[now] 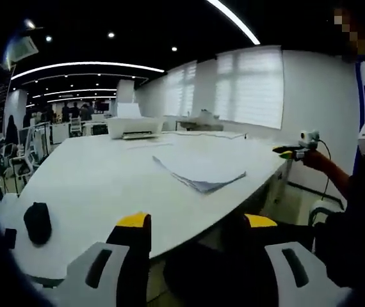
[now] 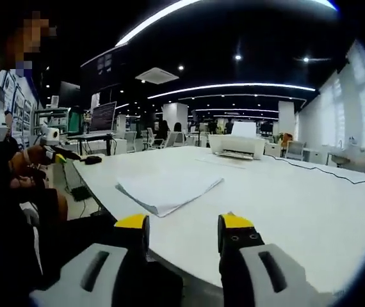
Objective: Organize the stack of printing papers by aligning and flattening the scattered papers on the table
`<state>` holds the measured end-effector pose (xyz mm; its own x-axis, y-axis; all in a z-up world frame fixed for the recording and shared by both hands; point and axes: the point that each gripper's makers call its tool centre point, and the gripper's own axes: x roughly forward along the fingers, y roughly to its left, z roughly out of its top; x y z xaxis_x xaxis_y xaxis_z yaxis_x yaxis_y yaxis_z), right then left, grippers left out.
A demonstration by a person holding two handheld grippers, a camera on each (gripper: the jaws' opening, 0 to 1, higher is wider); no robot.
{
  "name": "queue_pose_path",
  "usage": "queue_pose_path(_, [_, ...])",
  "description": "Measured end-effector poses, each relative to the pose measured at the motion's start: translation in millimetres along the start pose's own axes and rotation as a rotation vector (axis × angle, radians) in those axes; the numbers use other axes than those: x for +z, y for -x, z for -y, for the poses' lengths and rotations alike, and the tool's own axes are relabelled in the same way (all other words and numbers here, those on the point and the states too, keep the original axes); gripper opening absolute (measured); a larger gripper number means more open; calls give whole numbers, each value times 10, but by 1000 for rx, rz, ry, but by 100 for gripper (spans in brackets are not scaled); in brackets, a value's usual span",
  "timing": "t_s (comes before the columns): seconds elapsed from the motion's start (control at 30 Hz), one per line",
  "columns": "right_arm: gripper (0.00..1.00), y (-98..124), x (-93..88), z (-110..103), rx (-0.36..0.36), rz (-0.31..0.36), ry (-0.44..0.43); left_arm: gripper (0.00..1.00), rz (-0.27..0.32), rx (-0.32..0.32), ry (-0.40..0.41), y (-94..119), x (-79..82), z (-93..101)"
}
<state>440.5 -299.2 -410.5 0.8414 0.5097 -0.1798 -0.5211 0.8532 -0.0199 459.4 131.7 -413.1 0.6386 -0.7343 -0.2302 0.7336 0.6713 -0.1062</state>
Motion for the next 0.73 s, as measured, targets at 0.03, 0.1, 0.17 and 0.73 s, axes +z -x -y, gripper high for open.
queue_pose_path(0.03, [39,15,7,-17,-2,6,-1,61,8,1,9,17,7,4])
queue_pose_path(0.1, [39,37,18,-53,-4,11,-5,61,17,-1,12,49,9,25])
queue_pose_path(0.17, [39,54,19,-89,-7,14,-4,61,20,-1,14,62,9,38])
queue_pose_path(0.73, [37,-138,99,-188,22,29,-59,59,23,-6,26,137,-69,120])
